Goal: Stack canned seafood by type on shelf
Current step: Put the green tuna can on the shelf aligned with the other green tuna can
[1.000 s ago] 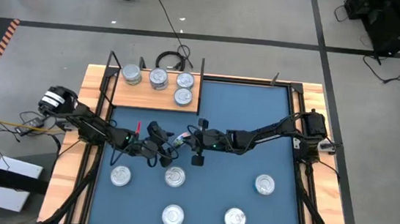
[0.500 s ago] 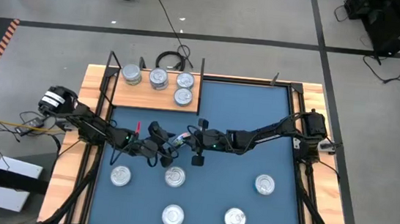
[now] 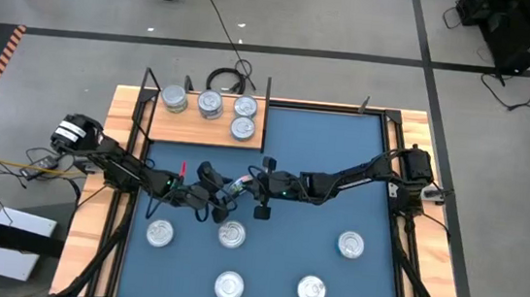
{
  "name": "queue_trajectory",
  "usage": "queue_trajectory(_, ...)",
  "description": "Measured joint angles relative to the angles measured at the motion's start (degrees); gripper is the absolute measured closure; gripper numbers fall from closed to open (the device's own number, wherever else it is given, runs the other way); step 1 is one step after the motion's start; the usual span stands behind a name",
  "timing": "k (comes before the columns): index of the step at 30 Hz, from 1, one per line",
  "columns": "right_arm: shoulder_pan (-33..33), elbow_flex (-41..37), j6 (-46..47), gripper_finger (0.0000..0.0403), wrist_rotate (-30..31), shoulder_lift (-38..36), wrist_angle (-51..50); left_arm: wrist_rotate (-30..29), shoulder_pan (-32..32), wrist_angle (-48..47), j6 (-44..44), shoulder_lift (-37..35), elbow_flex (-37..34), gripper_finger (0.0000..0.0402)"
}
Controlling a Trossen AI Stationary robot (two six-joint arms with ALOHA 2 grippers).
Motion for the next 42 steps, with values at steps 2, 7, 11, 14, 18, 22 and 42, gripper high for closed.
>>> queue_trajectory(2,0.0,0.0,0.0,0.0344,0.0,0.0,0.0,0.4,0.0,0.0,0.7,0.0,0.0,0.0153)
queue_trajectory(7,0.0,0.0,0.0,0.0344,0.0,0.0,0.1,0.8,0.5,-0.4,1.4,0.0,0.6,0.0154)
queue_trajectory(11,0.0,0.0,0.0,0.0344,0.0,0.0,0.2,0.8,1.3,-0.5,1.9,0.0,1.9,0.0154)
queue_trajectory(14,0.0,0.0,0.0,0.0344,0.0,0.0,0.2,0.8,1.7,-0.7,2.9,0.0,2.2,0.0154)
queue_trajectory(18,0.0,0.0,0.0,0.0344,0.0,0.0,0.2,0.8,1.9,-2.2,2.8,0.0,2.3,0.0154)
queue_trajectory(22,0.0,0.0,0.0,0.0344,0.0,0.0,0.2,0.8,1.9,-4.9,1.5,0.0,2.3,0.0154)
queue_trajectory(42,0.0,0.0,-0.1,0.0344,0.3,0.1,0.5,-0.8,1.9,-4.5,2.8,3.3,2.3,0.0234)
